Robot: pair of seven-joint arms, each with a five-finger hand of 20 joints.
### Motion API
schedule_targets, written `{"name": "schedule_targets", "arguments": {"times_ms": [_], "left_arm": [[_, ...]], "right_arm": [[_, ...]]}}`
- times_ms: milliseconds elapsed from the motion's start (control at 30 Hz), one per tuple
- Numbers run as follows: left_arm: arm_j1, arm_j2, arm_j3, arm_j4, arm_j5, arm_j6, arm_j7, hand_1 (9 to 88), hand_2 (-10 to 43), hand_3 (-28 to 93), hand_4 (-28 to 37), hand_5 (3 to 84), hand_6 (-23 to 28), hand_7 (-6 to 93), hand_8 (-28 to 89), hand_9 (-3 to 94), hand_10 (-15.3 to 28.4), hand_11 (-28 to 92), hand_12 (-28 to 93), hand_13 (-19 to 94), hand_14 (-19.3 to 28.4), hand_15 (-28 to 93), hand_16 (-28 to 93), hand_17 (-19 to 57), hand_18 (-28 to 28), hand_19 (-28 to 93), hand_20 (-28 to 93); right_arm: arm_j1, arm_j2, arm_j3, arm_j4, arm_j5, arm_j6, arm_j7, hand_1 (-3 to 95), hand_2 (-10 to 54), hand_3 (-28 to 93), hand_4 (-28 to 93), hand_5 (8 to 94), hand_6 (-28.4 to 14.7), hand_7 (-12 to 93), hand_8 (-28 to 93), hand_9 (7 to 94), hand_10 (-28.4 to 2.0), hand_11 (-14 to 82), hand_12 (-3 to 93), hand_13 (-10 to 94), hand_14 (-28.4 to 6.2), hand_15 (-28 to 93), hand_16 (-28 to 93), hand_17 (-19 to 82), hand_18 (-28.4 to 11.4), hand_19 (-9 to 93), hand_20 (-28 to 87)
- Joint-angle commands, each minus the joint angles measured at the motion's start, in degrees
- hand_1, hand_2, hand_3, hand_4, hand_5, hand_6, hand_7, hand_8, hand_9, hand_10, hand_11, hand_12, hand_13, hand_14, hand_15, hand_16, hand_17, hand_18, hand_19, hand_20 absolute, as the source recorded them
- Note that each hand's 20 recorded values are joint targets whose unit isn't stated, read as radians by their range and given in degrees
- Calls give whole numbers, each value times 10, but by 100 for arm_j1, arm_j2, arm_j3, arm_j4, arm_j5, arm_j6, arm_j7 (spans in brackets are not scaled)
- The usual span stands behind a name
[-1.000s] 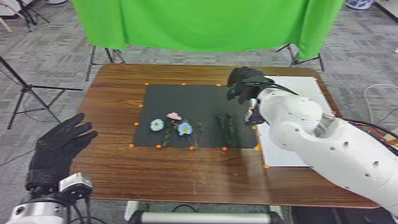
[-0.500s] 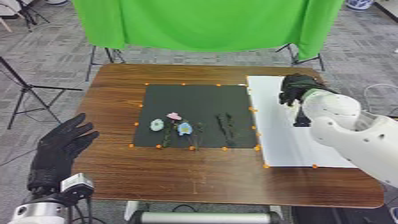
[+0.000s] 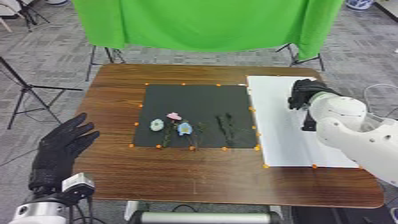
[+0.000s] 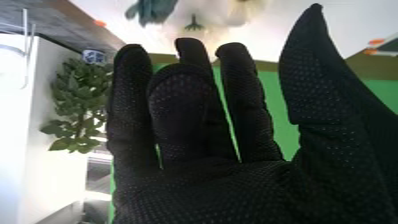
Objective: Arrange flowers
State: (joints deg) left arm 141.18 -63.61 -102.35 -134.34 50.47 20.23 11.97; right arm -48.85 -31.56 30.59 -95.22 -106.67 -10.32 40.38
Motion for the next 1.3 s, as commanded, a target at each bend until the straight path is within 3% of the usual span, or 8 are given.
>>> {"name": "schedule_targets", "arguments": {"times_ms": [33,167,1300], "left_arm": [[-29,-17,11,27,16,-67,-120,249,60,827,-202,410,112,156,-104,367,197,279,85,279,266,542,-113,-88,226,605,11],[37,-17,24,7,-19,-21,-18,249,60,827,-202,410,112,156,-104,367,197,279,85,280,266,542,-114,-88,226,605,11],[33,-56,65,2,-36,37,38,249,60,828,-203,410,112,156,-105,367,198,281,84,279,267,542,-114,-88,226,605,10]], "right_arm": [[-50,-16,-110,3,-69,-4,72,319,-82,926,-283,489,-9,232,-164,539,-135,166,131,703,-60,852,100,306,-187,932,8],[-75,-64,-52,53,-113,-28,54,319,-81,926,-283,490,-9,231,-163,540,-135,166,131,703,-60,852,100,306,-187,932,7],[245,-88,-378,192,-160,138,199,326,-81,926,-283,499,-8,232,-164,553,-131,166,131,709,-59,848,101,305,-187,932,-3]]}}
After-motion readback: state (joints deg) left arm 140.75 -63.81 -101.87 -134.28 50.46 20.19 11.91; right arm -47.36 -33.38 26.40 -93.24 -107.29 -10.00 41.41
